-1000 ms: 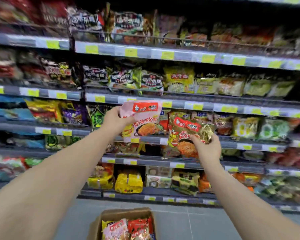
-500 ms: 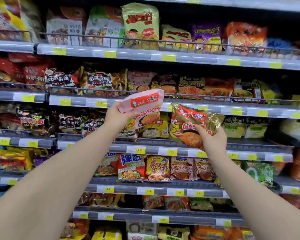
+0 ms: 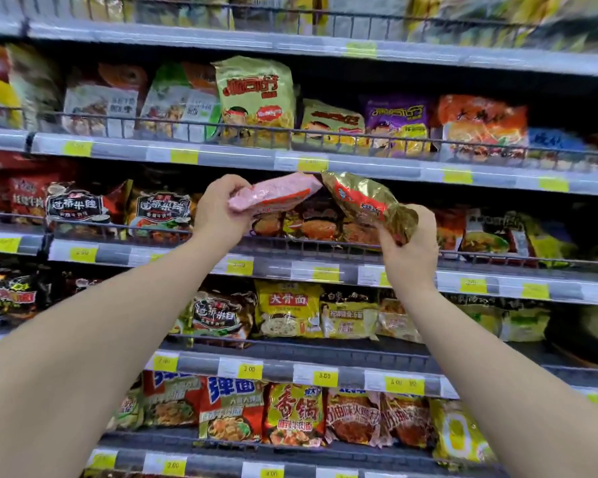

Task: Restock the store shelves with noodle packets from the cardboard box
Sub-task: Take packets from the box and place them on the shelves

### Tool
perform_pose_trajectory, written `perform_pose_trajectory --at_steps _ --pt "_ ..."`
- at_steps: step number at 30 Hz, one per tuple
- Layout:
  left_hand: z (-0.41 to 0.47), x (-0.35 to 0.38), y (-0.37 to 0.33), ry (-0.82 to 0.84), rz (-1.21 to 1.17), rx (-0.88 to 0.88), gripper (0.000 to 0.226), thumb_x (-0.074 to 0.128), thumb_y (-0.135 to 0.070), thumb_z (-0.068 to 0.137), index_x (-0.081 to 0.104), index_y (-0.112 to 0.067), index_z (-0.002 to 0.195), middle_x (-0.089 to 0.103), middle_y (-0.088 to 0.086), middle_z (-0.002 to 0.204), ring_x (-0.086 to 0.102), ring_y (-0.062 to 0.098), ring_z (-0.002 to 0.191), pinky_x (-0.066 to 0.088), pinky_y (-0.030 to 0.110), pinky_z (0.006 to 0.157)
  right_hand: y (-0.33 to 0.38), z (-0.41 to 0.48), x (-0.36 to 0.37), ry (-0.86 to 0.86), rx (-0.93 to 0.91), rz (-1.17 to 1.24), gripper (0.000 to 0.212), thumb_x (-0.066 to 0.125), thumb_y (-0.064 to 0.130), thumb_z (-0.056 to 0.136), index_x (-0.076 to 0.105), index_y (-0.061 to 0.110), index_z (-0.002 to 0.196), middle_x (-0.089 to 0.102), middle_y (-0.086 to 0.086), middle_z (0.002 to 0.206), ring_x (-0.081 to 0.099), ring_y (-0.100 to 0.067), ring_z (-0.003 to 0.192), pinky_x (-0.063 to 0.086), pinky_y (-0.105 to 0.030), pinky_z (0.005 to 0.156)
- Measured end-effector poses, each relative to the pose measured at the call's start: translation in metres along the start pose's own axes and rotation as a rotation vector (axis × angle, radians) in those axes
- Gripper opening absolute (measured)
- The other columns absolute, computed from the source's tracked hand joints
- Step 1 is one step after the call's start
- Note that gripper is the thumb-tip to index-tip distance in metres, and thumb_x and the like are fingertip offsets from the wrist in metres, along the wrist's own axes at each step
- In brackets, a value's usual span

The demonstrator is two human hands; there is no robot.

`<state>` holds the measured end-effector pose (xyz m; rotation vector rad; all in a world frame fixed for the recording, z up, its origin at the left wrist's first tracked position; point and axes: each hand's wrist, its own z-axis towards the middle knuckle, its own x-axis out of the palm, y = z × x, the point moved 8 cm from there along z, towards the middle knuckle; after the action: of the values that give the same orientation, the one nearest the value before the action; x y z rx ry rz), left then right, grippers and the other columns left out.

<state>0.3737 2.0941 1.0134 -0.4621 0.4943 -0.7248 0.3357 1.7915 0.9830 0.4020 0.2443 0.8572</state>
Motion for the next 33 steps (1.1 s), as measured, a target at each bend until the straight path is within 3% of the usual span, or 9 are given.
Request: perform_pose_trajectory --at_steps 5,7,10,14,17,20,25,28,33 --pt "0.035 0.027 0.041 0.114 -0.006 -0.076 0.026 0.069 -0.010 0.077 0.061 -0.020 0.100 0.067 0.003 0.098 0.062 0.025 0.082 0.052 0.032 0.067 -0.014 0.020 0.027 0.121 -0.212 -0.196 0.014 0.064 0.013 0.088 0.060 0.006 0.100 0.052 -0.002 0.096 0.048 -0.018 0.094 0.035 -0.021 0.082" --pt "0.046 0.040 0.053 0.169 -0.035 -0.108 0.034 0.077 -0.016 0.075 0.062 -0.019 0.105 0.066 0.002 0.099 0.062 0.021 0.084 0.051 0.025 0.068 -0.021 0.024 0.039 0.162 -0.232 -0.226 0.016 0.065 0.013 0.088 0.061 0.006 0.102 0.055 -0.005 0.098 0.050 -0.020 0.096 0.038 -0.025 0.083" --pt "0.057 0.054 0.064 0.179 -0.038 -0.107 0.056 0.083 -0.030 0.068 0.058 -0.017 0.116 0.063 -0.001 0.104 0.058 0.017 0.094 0.046 0.028 0.082 -0.037 0.028 0.047 0.137 -0.131 -0.169 0.021 0.064 0.020 0.089 0.058 0.008 0.106 0.048 0.004 0.099 0.043 -0.007 0.091 0.037 -0.021 0.081" --pt "0.066 0.063 0.081 0.084 0.032 -0.178 0.072 0.081 -0.038 0.069 0.041 -0.010 0.123 0.060 0.008 0.105 0.058 0.027 0.095 0.046 0.034 0.080 -0.058 0.035 0.057 0.114 0.055 -0.084 0.029 0.064 0.025 0.089 0.051 0.014 0.112 0.048 0.004 0.101 0.047 -0.009 0.090 0.039 -0.018 0.074" --pt "0.073 0.071 0.088 0.027 0.158 -0.181 0.070 0.077 -0.029 0.075 0.033 -0.004 0.124 0.055 0.020 0.117 0.057 0.037 0.103 0.043 0.039 0.077 -0.074 0.044 0.066 0.113 0.126 -0.049 0.030 0.065 0.030 0.088 0.051 0.013 0.109 0.058 -0.001 0.101 0.054 -0.015 0.089 0.045 -0.023 0.073" --pt "0.081 0.085 0.092 0.031 0.417 -0.096 0.072 0.072 -0.023 0.080 0.030 0.002 0.133 0.038 0.026 0.132 0.045 0.043 0.116 0.044 0.047 0.090 -0.084 0.054 0.075 0.166 0.134 -0.073 0.034 0.065 0.034 0.087 0.052 0.014 0.112 0.058 0.000 0.104 0.053 -0.014 0.091 0.043 -0.018 0.073" --pt "0.090 0.106 0.089 0.169 0.910 -0.043 0.052 0.062 -0.015 0.081 0.046 -0.013 0.130 0.027 0.018 0.141 0.030 0.034 0.127 0.035 0.040 0.100 -0.103 0.067 0.089 0.239 0.206 -0.182 0.049 0.061 0.034 0.090 0.045 0.011 0.130 0.053 -0.004 0.120 0.050 -0.018 0.108 0.034 -0.023 0.085" --pt "0.092 0.121 0.092 0.298 0.832 -0.144 0.049 0.064 -0.015 0.078 0.052 -0.020 0.125 0.037 0.015 0.134 0.035 0.034 0.128 0.039 0.042 0.100 -0.122 0.077 0.098 0.329 0.320 -0.342 0.058 0.059 0.041 0.088 0.040 0.004 0.129 0.055 -0.015 0.123 0.052 -0.034 0.114 0.042 -0.032 0.086" --pt "0.089 0.133 0.069 0.283 0.521 -0.045 0.030 0.065 -0.018 0.081 0.064 -0.027 0.110 0.055 0.011 0.123 0.055 0.030 0.112 0.045 0.032 0.094 -0.116 0.093 0.112 0.418 0.301 -0.468 0.057 0.064 0.035 0.085 0.043 0.005 0.128 0.055 -0.018 0.127 0.051 -0.037 0.118 0.042 -0.035 0.090"
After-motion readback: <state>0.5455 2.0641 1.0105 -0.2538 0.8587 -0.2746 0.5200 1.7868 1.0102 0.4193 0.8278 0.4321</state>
